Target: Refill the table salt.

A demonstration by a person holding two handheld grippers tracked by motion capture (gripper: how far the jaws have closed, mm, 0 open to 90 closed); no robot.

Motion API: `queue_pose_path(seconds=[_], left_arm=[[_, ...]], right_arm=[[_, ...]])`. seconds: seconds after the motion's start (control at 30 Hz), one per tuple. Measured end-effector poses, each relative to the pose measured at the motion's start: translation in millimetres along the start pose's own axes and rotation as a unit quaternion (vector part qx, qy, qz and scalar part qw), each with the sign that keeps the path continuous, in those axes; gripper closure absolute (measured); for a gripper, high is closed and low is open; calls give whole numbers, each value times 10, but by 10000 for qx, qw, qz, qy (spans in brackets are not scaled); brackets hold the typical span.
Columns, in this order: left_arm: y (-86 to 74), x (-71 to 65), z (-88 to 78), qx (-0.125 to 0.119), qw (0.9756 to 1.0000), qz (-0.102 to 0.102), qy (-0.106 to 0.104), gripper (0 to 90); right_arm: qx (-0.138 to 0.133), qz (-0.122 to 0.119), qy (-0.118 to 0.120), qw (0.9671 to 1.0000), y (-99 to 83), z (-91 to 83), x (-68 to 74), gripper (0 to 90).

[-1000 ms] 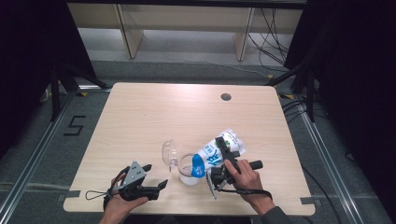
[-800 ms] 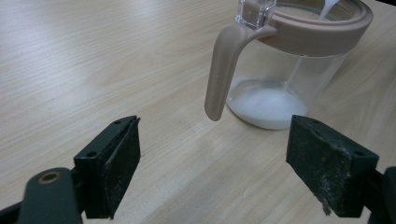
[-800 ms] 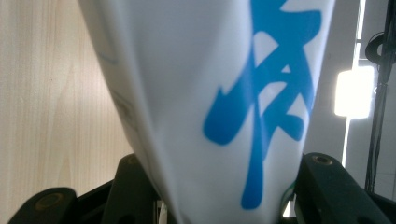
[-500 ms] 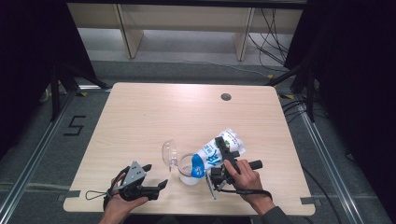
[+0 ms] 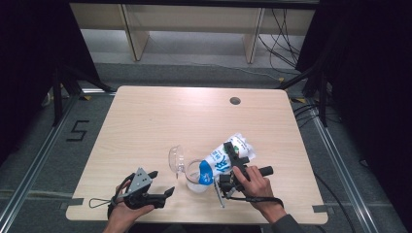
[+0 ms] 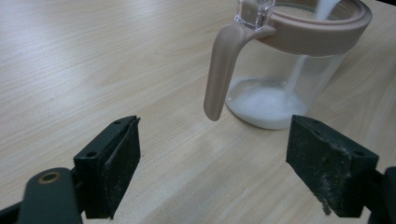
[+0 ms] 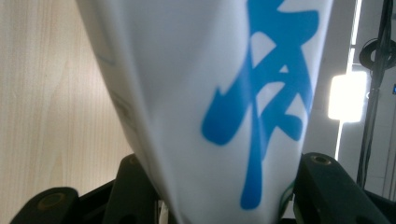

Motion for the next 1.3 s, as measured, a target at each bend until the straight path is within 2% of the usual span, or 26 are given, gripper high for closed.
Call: queue_pose_path(seconds=[0.07, 0.13, 0.17, 0.2, 0.23, 0.27, 0.4, 0.47, 0.63, 0.7, 0.73, 0.8, 1.0, 1.03, 1.1, 1.3], left_arm=[[-1, 2, 1, 9, 10000, 6, 3, 173], [-1, 0, 1, 8, 10000, 3, 3, 173], [0, -1, 0, 1, 10000, -1, 2, 173], [0, 1, 1, 2, 10000, 1, 3, 173], [-2, 4, 0, 14, 10000, 8, 8, 173], [-2, 2, 0, 10, 10000, 4, 3, 173], [0, -2, 2, 1, 10000, -8, 0, 173], [2, -4, 4, -12, 10000, -20, -3, 173], [-2, 2, 2, 13, 10000, 8, 4, 173], [-2, 0, 1, 11, 10000, 6, 2, 173], [-2, -1, 1, 12, 10000, 4, 1, 173], [-4, 1, 2, 18, 10000, 5, 4, 172], [-4, 0, 3, 15, 10000, 4, 5, 173], [-4, 1, 3, 15, 10000, 4, 5, 173], [-3, 0, 2, 13, 10000, 5, 2, 172], [-4, 0, 3, 11, 10000, 3, 4, 172]], right_arm=[[-7, -39, -5, 10000, 2, -1, -9, 572], [-162, -413, -73, 9990, 41, 16, -75, 573], [-126, -405, -70, 9991, 34, 10, -74, 573], [13, -256, -18, 9997, 9, -10, -44, 574], [13, -258, -23, 9997, 7, -9, -47, 575], [-41, -398, -63, 9992, 20, -4, -76, 575], [-38, -413, -55, 9991, 23, -2, -78, 581], [-13, -184, 7, 9998, 10, 3, -31, 582], [24, 27, -3, 10000, 7, 1, -3, 584], [39, -192, -23, 9998, 13, -9, -39, 585], [55, -176, -19, 9998, 11, -12, -36, 586], [-31, -332, -62, 9994, 32, -3, -68, 588], [-35, -320, -48, 9995, 33, -2, -61, 592], [-17, -201, -22, 9998, 26, 0, -38, 592], [-31, -326, -53, 9994, 31, -3, -65, 592], [-35, -308, -37, 9995, 31, -2, -60, 596]])
Point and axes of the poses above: each handheld gripper's, and its own axes: z roughly forward along the jaws, y roughly out of its top, x roughly to its left, the point moved 10 cm from there along z, roughly forward along the jaws, and after that the axes turned 2 degrees about -y, right-handed, at the moved point
